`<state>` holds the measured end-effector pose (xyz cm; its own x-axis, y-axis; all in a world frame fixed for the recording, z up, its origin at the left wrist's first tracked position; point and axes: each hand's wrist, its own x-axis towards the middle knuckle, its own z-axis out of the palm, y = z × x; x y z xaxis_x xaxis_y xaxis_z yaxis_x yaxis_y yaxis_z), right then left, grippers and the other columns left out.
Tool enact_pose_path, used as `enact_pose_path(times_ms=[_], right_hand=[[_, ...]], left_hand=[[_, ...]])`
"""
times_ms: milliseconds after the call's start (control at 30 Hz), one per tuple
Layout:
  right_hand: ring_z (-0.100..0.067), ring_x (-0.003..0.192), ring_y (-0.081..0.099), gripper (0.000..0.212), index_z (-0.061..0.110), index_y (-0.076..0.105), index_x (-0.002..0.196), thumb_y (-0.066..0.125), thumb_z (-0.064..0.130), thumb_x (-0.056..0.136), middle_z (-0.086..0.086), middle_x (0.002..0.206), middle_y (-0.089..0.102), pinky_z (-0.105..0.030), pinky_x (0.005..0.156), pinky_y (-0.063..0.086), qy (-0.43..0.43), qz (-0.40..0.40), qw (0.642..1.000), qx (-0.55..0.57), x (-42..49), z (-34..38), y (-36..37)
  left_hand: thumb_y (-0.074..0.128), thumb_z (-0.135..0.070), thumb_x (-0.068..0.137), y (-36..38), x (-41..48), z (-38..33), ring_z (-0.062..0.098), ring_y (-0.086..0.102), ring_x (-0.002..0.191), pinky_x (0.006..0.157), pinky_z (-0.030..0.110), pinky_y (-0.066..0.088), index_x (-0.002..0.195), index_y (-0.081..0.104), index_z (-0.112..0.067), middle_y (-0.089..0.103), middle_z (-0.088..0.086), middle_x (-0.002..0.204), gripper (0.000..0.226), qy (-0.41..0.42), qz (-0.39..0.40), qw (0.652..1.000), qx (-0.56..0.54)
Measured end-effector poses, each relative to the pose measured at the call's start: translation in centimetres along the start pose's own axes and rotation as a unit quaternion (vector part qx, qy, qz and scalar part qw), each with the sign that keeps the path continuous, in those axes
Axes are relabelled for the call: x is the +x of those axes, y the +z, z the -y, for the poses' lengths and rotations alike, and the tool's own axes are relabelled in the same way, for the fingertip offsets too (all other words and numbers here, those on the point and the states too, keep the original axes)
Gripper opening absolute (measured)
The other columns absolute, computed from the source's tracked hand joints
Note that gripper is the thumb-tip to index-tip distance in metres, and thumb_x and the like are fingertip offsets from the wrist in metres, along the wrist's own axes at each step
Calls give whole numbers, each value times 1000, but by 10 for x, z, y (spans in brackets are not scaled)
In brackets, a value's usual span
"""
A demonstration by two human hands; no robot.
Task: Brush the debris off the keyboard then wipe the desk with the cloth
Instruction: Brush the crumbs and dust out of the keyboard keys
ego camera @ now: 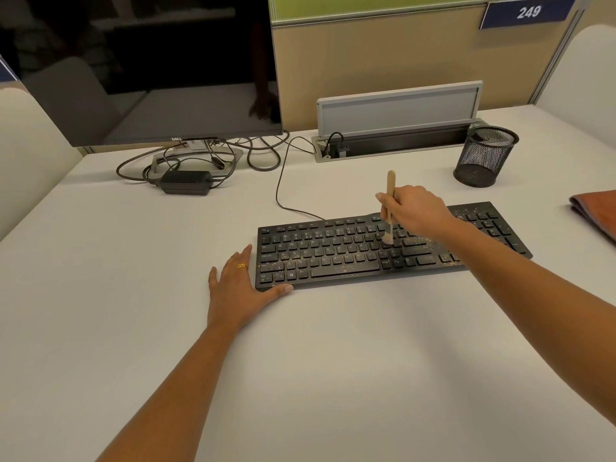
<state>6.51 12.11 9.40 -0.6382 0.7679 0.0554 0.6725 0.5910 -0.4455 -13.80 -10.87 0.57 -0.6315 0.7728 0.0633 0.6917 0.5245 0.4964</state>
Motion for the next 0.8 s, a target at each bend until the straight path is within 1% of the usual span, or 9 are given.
enact_pose_path(times_ms=[133, 200, 300, 467, 533, 600, 667, 733, 800], right_hand=[[-26, 80, 61, 50, 9, 66, 91, 28, 39, 101, -8, 85, 66, -32, 70, 41, 2, -59, 991, -124, 1, 0, 0], [-25, 76, 59, 49, 8, 64, 88, 28, 39, 101, -7, 81, 66, -31, 67, 38, 5, -81, 993, -84, 1, -1, 0], [-19, 73, 52, 45, 14, 63, 83, 30, 39, 101, -1, 77, 59, -31, 66, 36, 9, -72, 997, -7, 0, 0, 2], [-17, 66, 53, 47, 13, 63, 76, 30, 36, 101, 6, 65, 55, -30, 65, 38, 16, -7, 1000, -8, -2, -1, 6], [-13, 60, 50, 48, 13, 63, 76, 30, 36, 101, 11, 61, 51, -28, 61, 37, 14, -12, 1000, -14, -2, 1, 5], [-10, 59, 50, 47, 13, 63, 76, 31, 37, 101, 9, 63, 53, -28, 57, 37, 12, -32, 999, 20, -2, 2, 6], [-16, 67, 57, 47, 15, 64, 76, 31, 38, 101, 3, 72, 61, -29, 63, 42, 6, -31, 998, 51, -4, 1, 7], [-20, 75, 60, 47, 15, 65, 78, 31, 39, 100, -1, 80, 64, -30, 68, 43, 6, -28, 999, 23, -4, 0, 6], [-22, 76, 59, 47, 13, 64, 83, 30, 39, 101, -3, 79, 63, -30, 67, 40, 15, -49, 997, -62, -4, -2, 3]], left_hand=[[58, -77, 58, 1, -1, 1, 12, 19, 145, 119, 42, -1, 151, 20, -19, 28, 0, 155, 116, 0, -5, 1000, 3], [61, -76, 60, 2, 0, 0, 12, 18, 145, 119, 42, -1, 151, 20, -19, 28, 0, 155, 115, 0, -6, 1000, 2], [55, -80, 55, 1, 0, 1, 12, 18, 145, 119, 42, -1, 151, 20, -20, 27, -1, 156, 119, -1, -3, 1000, -1], [52, -82, 52, 1, 0, 2, 13, 19, 145, 119, 43, -1, 151, 20, -20, 28, -1, 155, 121, 1, -4, 1000, -3], [51, -82, 52, 1, 0, 1, 13, 19, 145, 119, 43, 0, 151, 20, -20, 28, -1, 155, 121, 3, -4, 1000, -1], [50, -82, 51, 1, 0, 1, 13, 19, 145, 119, 43, 0, 151, 21, -19, 28, 0, 155, 121, 2, -4, 1000, 1], [50, -82, 51, 1, 0, 1, 12, 18, 145, 119, 42, -1, 151, 20, -19, 28, 0, 155, 122, 1, -3, 1000, -1], [51, -81, 52, 0, 0, 1, 12, 18, 145, 119, 42, -2, 151, 20, -19, 27, 0, 155, 121, 0, -2, 1000, -4], [53, -80, 54, 0, 0, 0, 12, 18, 145, 119, 42, -2, 151, 20, -19, 27, 0, 156, 120, 0, -2, 1000, -5]])
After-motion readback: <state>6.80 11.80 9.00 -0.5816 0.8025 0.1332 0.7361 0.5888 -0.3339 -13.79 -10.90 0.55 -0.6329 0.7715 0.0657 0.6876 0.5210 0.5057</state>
